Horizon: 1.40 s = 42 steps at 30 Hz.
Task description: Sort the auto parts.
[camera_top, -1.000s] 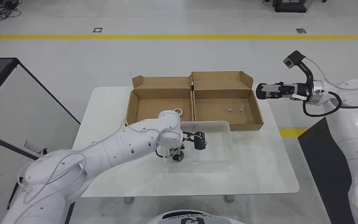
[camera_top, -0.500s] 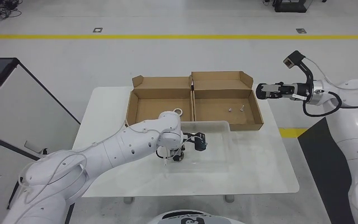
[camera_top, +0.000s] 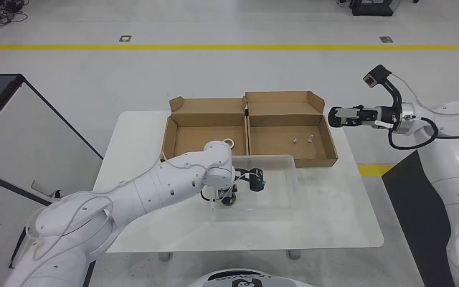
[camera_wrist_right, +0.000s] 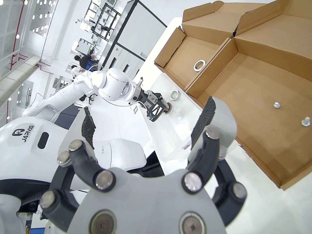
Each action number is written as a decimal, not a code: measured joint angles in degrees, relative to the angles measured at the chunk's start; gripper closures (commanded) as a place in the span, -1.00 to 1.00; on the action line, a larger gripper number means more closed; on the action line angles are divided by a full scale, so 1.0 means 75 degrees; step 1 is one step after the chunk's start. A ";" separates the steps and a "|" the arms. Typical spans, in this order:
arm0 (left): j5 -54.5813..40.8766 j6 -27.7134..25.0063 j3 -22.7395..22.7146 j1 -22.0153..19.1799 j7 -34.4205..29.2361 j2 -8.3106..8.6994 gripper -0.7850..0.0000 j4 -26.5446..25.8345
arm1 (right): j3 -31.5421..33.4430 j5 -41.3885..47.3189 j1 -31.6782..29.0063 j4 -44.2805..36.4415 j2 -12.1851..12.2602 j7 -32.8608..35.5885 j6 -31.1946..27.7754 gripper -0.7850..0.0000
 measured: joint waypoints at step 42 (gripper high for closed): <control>0.0130 0.0194 -0.0001 -0.0020 -0.0195 -0.0115 0.36 0.0031 | 0.0000 0.0000 0.0000 0.0000 0.0000 0.0000 0.0000 -1.00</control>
